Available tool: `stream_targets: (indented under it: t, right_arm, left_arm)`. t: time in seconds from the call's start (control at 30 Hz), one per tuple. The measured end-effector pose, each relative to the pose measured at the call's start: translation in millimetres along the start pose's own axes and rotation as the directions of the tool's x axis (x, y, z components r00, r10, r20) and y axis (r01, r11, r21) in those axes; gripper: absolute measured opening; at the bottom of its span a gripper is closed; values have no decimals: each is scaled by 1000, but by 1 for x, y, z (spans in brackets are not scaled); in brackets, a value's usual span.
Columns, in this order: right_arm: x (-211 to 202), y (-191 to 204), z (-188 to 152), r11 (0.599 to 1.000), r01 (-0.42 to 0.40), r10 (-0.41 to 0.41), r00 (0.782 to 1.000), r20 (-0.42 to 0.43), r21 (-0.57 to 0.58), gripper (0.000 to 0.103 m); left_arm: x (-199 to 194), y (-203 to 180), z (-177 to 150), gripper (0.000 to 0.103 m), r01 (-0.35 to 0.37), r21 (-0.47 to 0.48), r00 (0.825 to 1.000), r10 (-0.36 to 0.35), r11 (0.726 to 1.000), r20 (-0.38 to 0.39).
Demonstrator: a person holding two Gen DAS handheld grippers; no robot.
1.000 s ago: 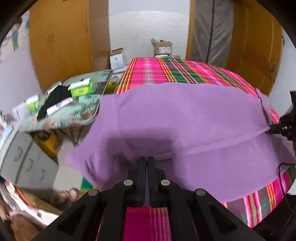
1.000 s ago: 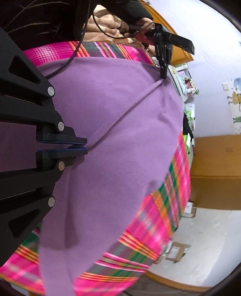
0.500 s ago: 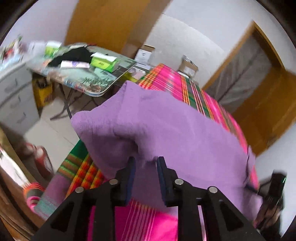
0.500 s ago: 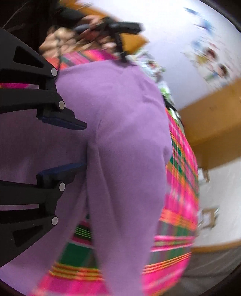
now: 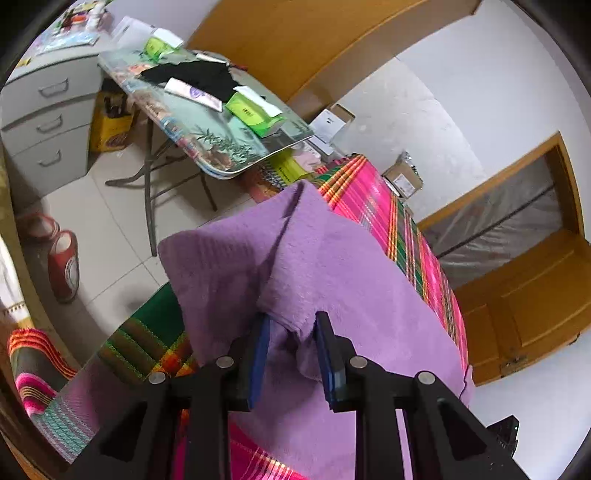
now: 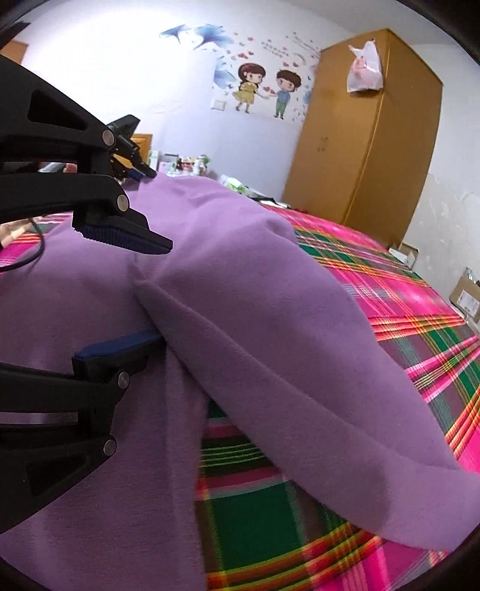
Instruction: Fold clothes
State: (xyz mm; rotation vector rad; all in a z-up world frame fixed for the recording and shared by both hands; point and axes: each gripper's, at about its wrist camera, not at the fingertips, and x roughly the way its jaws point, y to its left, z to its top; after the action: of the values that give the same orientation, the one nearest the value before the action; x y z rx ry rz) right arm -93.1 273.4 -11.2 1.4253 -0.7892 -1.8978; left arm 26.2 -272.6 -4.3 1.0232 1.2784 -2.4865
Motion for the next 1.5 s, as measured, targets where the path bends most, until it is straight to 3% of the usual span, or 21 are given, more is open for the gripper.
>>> stream_targets:
  t: [0.1,0.17,0.27,0.43,0.7,0.83,1.13,1.23,1.4,1.5]
  right_arm:
    - [2,6,1,999,33,-33,999,-1,-21,43]
    - [3,8,2,997,70,-70,998,2,-33,25]
    - [2,2,0,995,93,-93,996,11,-24,9]
    - [-4,6,-8,997,65,-64,997,35,-43,6]
    - [-45,52,-16,985,-39,59,992,112,-168,5]
    - [-53,65,-36,971,-78,97,992,75,-224,5]
    - [-7,52,-74,981,-76,61,994,-87,-180,5]
    - [3,47,-81,985,-61,43,992,-116,-159,5]
    - [-4,60,-84,975,-81,58,992,-115,-205,5]
    - [-2,60,-84,969,-69,40,992,-122,-237,5]
  left_arm:
    - [2,1,2,25,3,-23,1000,-3,1000,5]
    - [1,1,4,25,2,-25,1000,-2,1000,14]
    - [-2,-2,5,16,-3,-16,999,4,1000,33]
    - [-12,-24,16,10,9,52,997,-13,999,70]
    - [-47,-50,46,9,60,131,984,-81,990,157]
    - [-59,-38,44,9,41,146,984,-66,988,164]
    - [-49,12,20,9,-57,140,994,43,989,100]
    - [-46,20,17,9,-53,118,995,43,992,85]
    - [-68,10,20,9,-38,172,990,13,984,142]
    - [-54,18,19,9,-62,181,994,45,982,99]
